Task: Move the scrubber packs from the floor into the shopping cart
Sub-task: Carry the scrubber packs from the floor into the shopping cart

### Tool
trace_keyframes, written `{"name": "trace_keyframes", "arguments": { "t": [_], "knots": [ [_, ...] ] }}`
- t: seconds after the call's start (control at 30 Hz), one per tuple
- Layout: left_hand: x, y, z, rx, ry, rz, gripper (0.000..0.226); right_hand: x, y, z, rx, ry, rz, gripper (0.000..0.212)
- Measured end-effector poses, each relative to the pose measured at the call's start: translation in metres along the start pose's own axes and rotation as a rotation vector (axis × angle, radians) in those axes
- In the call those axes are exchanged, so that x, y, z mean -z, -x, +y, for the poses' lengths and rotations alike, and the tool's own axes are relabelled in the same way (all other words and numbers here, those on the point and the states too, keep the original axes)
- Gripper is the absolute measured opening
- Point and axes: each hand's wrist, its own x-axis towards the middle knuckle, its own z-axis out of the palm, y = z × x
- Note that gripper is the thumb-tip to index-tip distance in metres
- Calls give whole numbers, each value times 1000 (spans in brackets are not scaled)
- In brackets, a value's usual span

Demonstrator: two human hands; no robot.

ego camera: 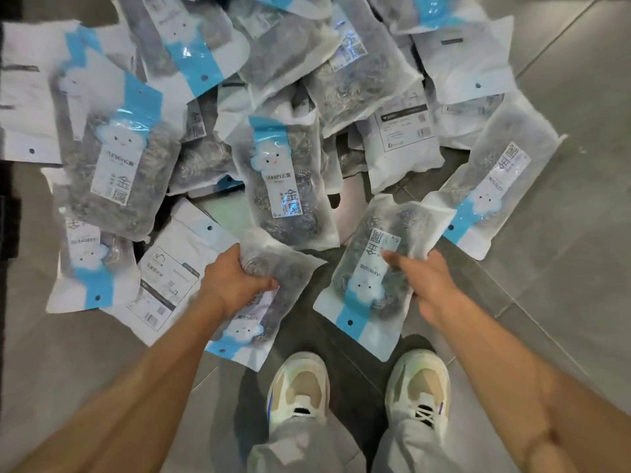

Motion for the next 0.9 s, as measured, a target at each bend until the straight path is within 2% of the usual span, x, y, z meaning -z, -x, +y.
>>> {"name": "trace_keyframes", "arguments": {
  "t": [0.2, 0.33, 0.4, 0.6, 0.73, 0.9],
  "knots": [
    [44, 58, 41, -67, 224, 40, 59, 20, 77, -53, 199, 61, 30, 49],
    [106, 116, 87, -119, 379, 53, 62, 45, 156, -113, 301, 97, 25, 37],
    [147, 156, 118, -169, 426, 56, 53, 59, 205, -150, 346, 121, 0, 32],
    [298, 314, 223, -354, 491, 121, 36, 104, 400, -277, 465, 95, -76, 25],
    [393, 441, 283, -490, 531, 210, 39, 143, 546, -349, 557, 39, -77, 23],
    [475, 592, 328, -665, 627, 281, 36, 190, 714, -402, 740, -92, -73, 25]
  ]
}}
